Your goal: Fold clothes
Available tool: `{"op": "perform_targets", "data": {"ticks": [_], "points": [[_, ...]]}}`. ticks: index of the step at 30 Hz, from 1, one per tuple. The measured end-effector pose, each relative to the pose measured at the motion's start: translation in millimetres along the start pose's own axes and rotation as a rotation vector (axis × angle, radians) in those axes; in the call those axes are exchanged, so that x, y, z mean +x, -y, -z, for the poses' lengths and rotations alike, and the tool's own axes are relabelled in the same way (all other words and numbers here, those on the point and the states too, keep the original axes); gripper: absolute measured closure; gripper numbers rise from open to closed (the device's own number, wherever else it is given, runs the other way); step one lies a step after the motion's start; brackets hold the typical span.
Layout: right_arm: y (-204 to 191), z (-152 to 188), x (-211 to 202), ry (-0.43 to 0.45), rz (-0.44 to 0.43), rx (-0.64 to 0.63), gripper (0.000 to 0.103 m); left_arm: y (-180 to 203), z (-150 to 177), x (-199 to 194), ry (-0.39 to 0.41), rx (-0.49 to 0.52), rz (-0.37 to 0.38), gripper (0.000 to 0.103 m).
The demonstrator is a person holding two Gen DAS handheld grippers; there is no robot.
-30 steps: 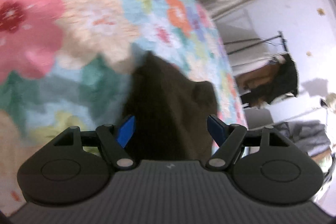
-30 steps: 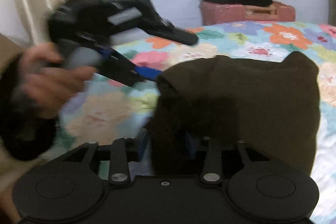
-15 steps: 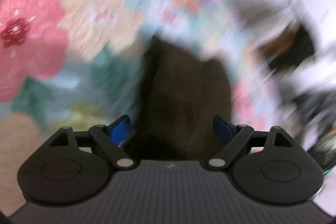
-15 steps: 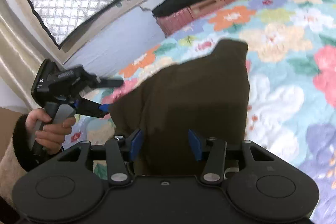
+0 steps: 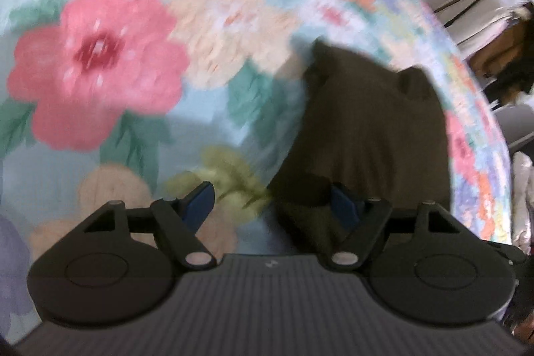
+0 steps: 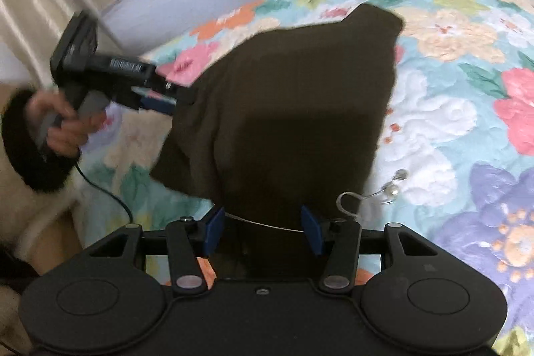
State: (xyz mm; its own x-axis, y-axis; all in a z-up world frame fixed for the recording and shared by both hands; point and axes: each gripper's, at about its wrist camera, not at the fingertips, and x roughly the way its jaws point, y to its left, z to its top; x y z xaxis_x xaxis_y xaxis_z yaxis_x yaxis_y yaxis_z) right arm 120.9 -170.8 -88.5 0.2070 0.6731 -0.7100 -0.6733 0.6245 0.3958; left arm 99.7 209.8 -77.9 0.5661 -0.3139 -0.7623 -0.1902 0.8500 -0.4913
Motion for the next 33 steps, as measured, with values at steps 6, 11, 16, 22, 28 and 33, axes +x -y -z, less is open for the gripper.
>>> {"op": "perform_targets", "data": {"ticks": [6, 11, 16, 22, 28, 33], "points": [[40.6, -18.7, -22.1, 0.168, 0.017, 0.200, 0.035, 9.5, -6.7, 0.4, 0.075, 0.018, 0.197, 0.021], [71.3, -27.6, 0.5, 0.159, -0.003, 0.297, 0.035, 12.6, -15.3, 46.9, -0.030, 0.010, 0.196, 0.020], [89.3, -40.6, 36.4, 0.133, -0.029, 0.353, 0.026, 10.1, -19.3, 69.4, -0.033, -0.025, 0.314, 0.022], [83.9, -58.9, 54.3, 0.155, -0.105, 0.302, 0.058, 26.7, -14.3, 61.5, 0.029, 0.054, 0.335, 0.069], [38.4, -57.2, 22.1, 0.286, -0.028, 0.011, 0.070, 39.7, -17.8, 43.9, 0.072, 0.096, 0.353, 0.069], [29.2, -72.7, -0.6, 0.355, -0.001, -0.067, 0.071, 49.9, -26.1, 28.0, 0.135, 0.108, 0.384, 0.069]]}}
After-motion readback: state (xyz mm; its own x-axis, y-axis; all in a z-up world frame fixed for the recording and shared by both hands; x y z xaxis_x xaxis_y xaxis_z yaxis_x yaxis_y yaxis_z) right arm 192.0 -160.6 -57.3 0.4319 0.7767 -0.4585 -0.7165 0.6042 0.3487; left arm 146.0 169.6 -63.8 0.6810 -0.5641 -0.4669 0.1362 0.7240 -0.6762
